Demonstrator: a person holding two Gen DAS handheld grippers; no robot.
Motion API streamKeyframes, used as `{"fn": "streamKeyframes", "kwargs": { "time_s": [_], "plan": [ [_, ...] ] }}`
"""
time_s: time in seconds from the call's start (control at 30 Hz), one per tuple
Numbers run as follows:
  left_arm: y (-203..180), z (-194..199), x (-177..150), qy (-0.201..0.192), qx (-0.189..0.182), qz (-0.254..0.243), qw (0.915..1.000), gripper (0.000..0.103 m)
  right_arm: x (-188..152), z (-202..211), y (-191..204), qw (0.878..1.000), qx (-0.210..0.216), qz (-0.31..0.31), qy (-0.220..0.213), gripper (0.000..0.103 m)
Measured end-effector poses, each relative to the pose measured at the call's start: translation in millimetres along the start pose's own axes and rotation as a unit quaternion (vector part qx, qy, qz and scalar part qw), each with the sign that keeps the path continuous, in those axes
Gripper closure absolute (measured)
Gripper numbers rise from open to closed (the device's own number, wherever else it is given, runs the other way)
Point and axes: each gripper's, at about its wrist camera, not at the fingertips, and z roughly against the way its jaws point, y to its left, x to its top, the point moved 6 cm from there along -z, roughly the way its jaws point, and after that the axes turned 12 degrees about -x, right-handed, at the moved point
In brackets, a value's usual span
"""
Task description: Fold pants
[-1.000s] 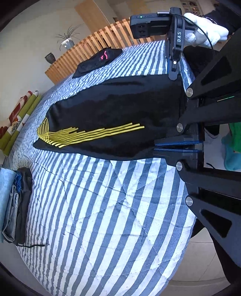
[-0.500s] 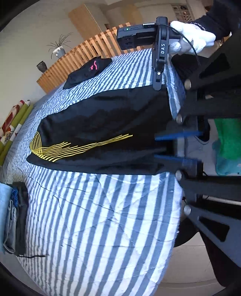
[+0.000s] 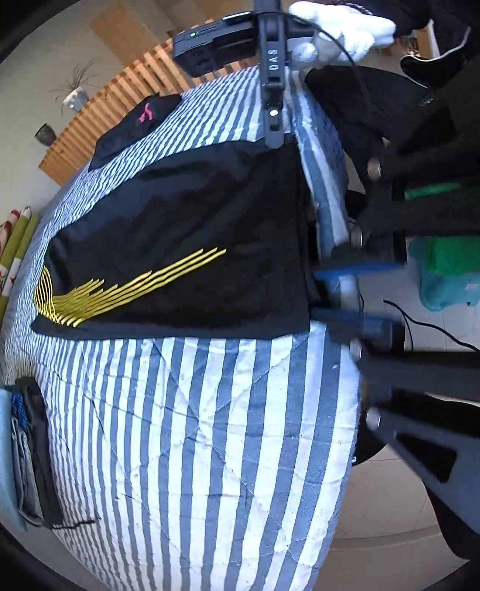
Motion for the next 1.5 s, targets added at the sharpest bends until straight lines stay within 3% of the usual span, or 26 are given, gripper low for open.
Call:
{"fn": "streamKeyframes", "kwargs": {
  "time_s": [0.1,0.23,0.37,0.47,0.53,0.63,0.73,0.83,0.9,1.0,1.07,1.1,1.13,1.2,1.3,1.4,1.5],
  "plan": [
    [-3.9,14.0,5.9,-0.024,0.012,-0.009,0.9996,0.102,-0.1,-3.2,-0.1,1.000,-0.004,0.001,0.001,0.098],
    [-23.0,41.4,10.7,-0.050,0.062,-0.061,0.9949,0.102,1.5,-4.5,1.8,1.000,-0.008,0.006,0.002,0.098],
    [-20.9,42.7,4.9,-0.025,0.117,-0.097,0.9882,0.102,3.3,-6.6,6.0,1.000,-0.012,0.010,0.000,0.098],
    [0.7,29.0,-3.0,0.006,0.151,-0.078,0.9854,0.103,4.3,-7.2,8.0,1.000,-0.012,0.011,0.001,0.098],
    [7.9,34.3,-2.9,-0.002,0.129,-0.052,0.9903,0.103,2.8,-6.2,8.4,1.000,-0.012,0.013,0.001,0.098],
    [1.3,54.4,7.1,-0.045,0.088,-0.041,0.9942,0.103,-1.2,4.4,11.9,1.000,-0.007,0.026,0.000,0.094],
    [-17.7,60.5,26.7,-0.074,0.060,-0.062,0.9935,0.102,2.6,33.7,16.3,0.998,0.009,0.036,-0.046,0.093],
    [-35.1,36.5,46.9,-0.065,0.011,-0.071,0.9953,0.102,17.8,56.9,17.5,0.994,0.009,0.030,-0.103,0.087],
    [-33.6,8.7,54.6,-0.042,0.023,-0.072,0.9962,0.101,28.2,55.6,18.1,0.993,0.008,0.023,-0.115,0.082],
    [-6.2,-21.8,48.9,0.001,0.105,-0.051,0.9932,0.100,41.1,31.7,20.1,0.993,-0.020,0.021,-0.113,0.081],
    [3.4,-12.1,47.2,-0.008,0.076,-0.021,0.9969,0.100,38.0,2.4,20.7,0.997,-0.027,0.029,-0.062,0.080],
    [6.9,-3.6,49.2,-0.008,0.083,-0.013,0.9965,0.100,33.5,-8.6,23.8,0.998,-0.020,0.038,-0.040,0.080],
    [5.8,5.9,54.6,-0.017,0.083,-0.015,0.9963,0.099,32.1,-4.3,26.6,0.996,-0.025,0.055,-0.058,0.080],
    [-2.5,18.8,74.5,-0.029,0.067,-0.021,0.9971,0.096,32.2,4.7,28.3,0.996,-0.017,0.073,-0.052,0.080],
    [-20.7,23.9,130.1,-0.052,0.045,-0.038,0.9969,0.081,46.3,30.1,17.9,0.996,0.015,0.043,-0.081,0.080],
    [-34.0,6.6,202.2,-0.063,0.023,-0.055,0.9963,0.080,62.4,52.4,3.6,0.992,0.021,0.025,-0.122,0.076],
    [-33.1,-22.9,268.6,-0.064,-0.019,-0.029,0.9973,0.071,74.1,60.7,-10.7,0.989,0.029,0.009,-0.144,0.066]
  ]
}}
